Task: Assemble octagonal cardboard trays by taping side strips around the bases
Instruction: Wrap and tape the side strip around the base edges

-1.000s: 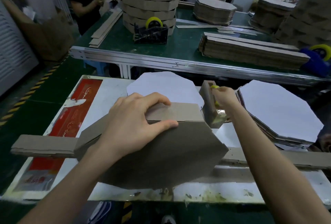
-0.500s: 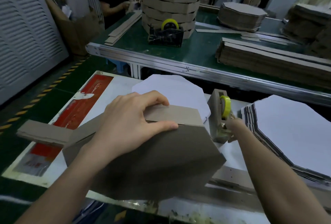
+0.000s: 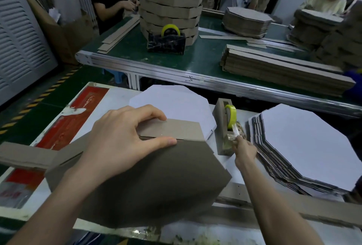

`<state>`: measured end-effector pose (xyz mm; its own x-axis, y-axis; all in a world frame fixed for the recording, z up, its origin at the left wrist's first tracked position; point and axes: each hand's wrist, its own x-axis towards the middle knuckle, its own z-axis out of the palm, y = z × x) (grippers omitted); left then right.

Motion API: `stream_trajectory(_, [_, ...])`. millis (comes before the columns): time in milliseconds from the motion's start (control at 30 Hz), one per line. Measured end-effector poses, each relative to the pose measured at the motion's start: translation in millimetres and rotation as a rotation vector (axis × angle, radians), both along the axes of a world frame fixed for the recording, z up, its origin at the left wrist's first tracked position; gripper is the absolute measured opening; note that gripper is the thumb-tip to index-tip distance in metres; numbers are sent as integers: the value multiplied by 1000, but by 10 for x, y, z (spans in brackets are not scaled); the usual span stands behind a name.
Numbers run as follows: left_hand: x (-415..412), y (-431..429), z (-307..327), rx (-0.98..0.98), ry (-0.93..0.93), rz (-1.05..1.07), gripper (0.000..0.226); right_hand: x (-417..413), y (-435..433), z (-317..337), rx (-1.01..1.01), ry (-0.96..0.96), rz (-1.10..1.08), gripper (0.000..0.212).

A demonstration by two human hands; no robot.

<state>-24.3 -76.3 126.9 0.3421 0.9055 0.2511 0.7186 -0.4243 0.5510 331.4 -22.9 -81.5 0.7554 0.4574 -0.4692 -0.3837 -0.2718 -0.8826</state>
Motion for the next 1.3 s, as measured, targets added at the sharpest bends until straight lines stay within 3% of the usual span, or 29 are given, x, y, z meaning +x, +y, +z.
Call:
stream_trajectory(533, [-268,-10,-104,6,-84,-86,52,83,-185,-303,-47,-148,58,14])
stream_trajectory(800, [-405,2,-147,5,-116,-93,52,105,-206,-272,-208,-256,53,10])
stream_trajectory(900, [-414,10,-142,-1,-85,-96,55,34,-262,-277,-187,-263,48,22])
stream_trajectory(1000, [-406,43,-131,-39,-40,-120,56,-192,-214,-132,-129,-203,143,18])
stream_trajectory(1133, [-443,99,-120,-75,-17,-185,45,-669,37,429,-29,-230,453,18])
stream_trajectory(1300, [-559,120,-126,-101,33,-323,41,-1241,140,1430,90,-544,752,20])
